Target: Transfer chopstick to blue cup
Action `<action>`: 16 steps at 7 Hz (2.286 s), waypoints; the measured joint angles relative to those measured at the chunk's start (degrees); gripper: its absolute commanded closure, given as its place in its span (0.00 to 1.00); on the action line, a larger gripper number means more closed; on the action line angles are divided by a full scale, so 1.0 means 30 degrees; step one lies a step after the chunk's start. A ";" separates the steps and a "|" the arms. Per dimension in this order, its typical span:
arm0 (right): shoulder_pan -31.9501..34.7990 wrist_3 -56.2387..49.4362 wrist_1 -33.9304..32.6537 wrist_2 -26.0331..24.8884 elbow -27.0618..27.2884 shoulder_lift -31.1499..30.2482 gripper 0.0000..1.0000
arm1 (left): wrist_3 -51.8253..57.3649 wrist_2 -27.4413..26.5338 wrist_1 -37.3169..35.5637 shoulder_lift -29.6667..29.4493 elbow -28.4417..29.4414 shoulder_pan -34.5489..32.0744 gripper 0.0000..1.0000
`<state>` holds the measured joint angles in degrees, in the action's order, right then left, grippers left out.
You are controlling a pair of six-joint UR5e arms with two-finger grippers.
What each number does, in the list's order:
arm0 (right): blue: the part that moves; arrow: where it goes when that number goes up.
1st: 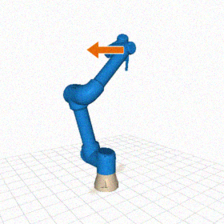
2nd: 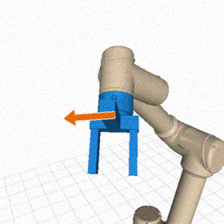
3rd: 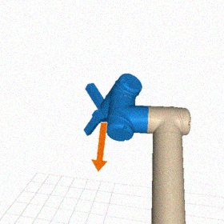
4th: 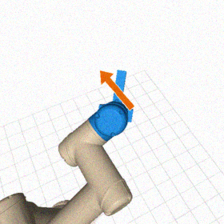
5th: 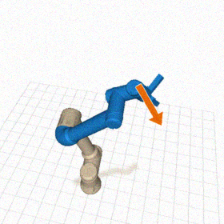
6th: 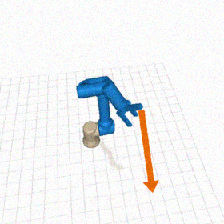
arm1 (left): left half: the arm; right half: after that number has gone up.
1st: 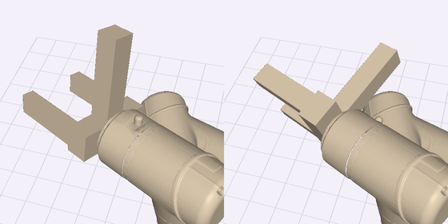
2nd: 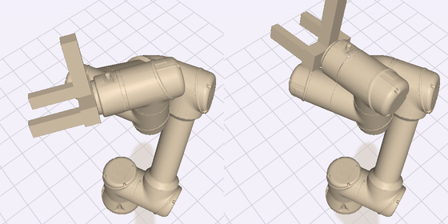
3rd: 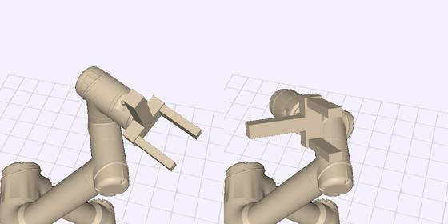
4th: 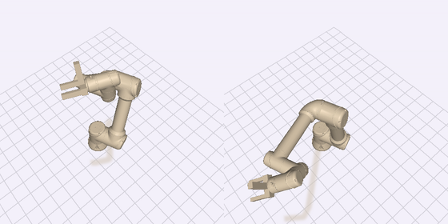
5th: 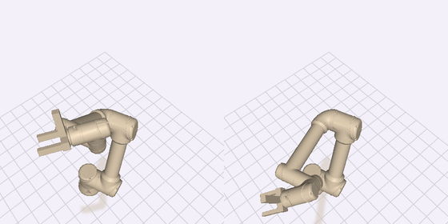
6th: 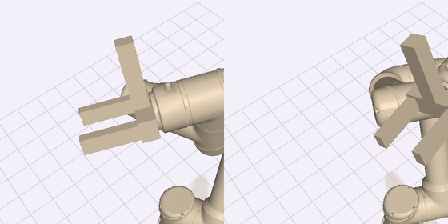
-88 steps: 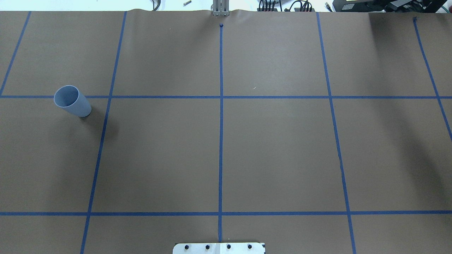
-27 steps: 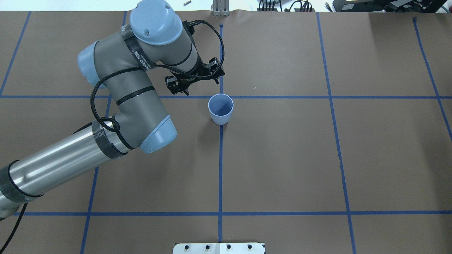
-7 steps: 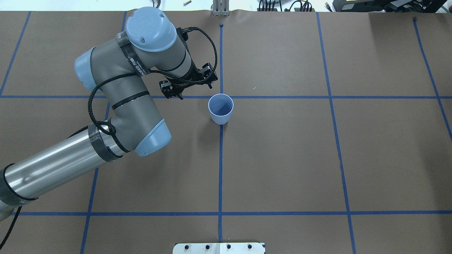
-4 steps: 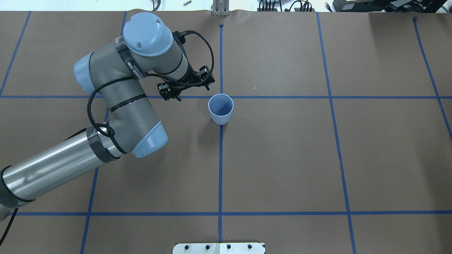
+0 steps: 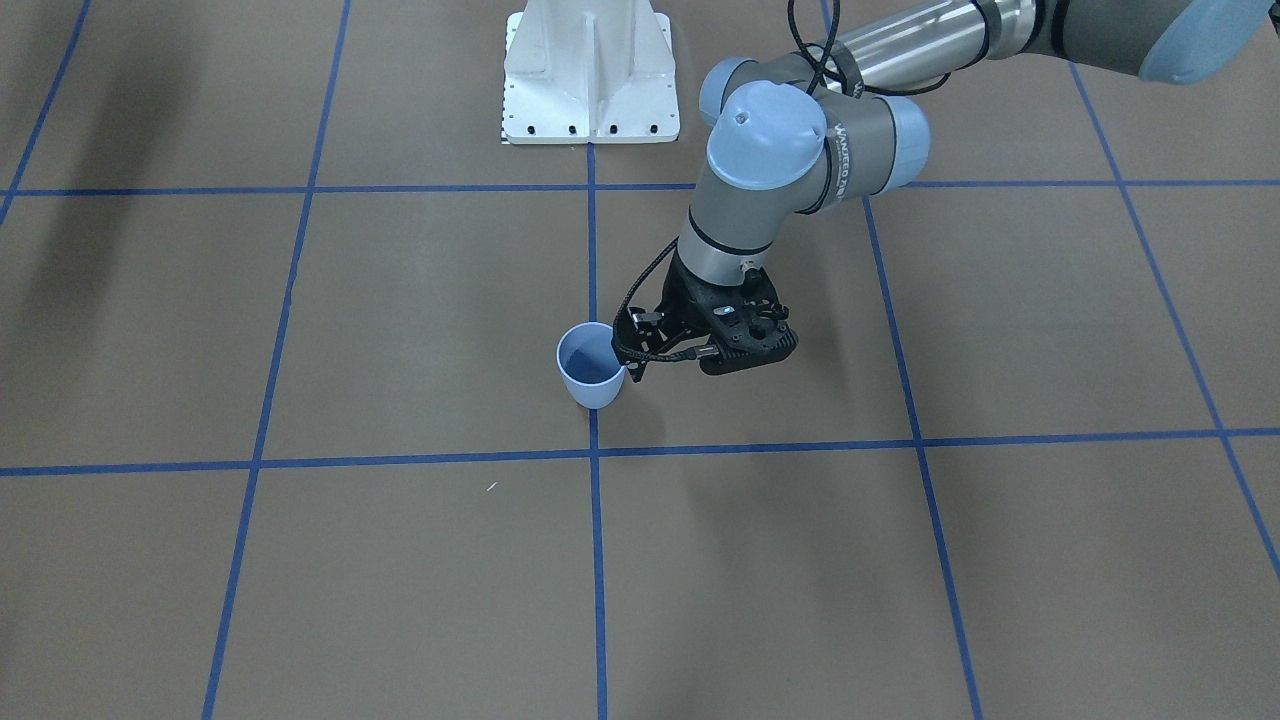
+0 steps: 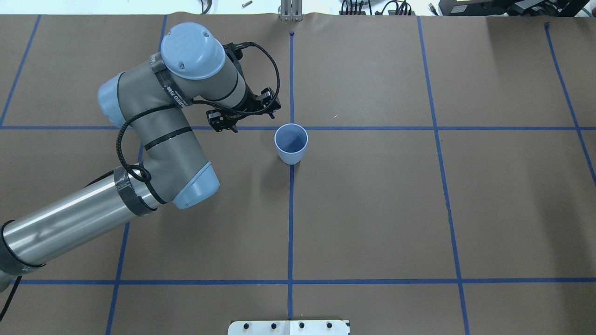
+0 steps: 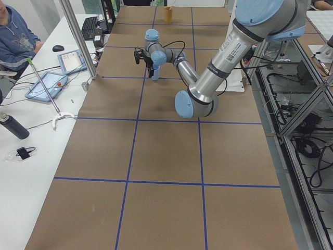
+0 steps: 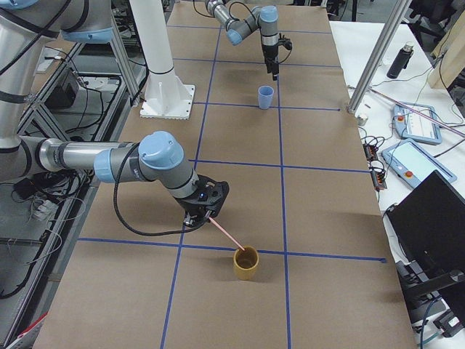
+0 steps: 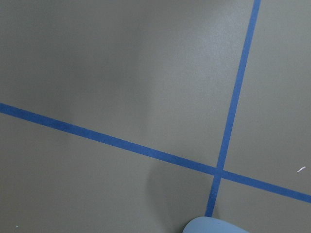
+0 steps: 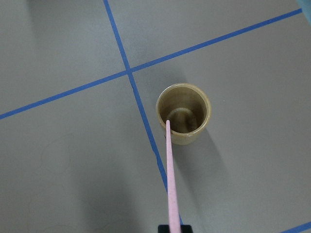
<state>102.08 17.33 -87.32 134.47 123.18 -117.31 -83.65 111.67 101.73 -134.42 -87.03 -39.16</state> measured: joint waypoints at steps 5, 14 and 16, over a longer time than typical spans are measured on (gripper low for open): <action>-0.2004 0.1048 -0.6056 0.0567 0.1429 0.5511 1.00 | 0.0486 0.0649 0.0230 0.0603 -0.1008 -0.0849 0.03; -1.6163 2.3717 -0.6042 0.1250 -0.4905 2.4852 1.00 | 0.6496 0.4060 0.0979 0.5689 -0.2809 -0.4212 0.03; -1.7862 2.5525 -0.4860 0.0005 -0.6485 2.6421 1.00 | 0.6630 0.4083 0.1770 0.6270 -0.2568 -0.4214 0.03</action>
<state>48.49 93.91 -101.90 134.48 103.73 -38.05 -63.76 123.92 107.03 -115.61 -94.74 -51.80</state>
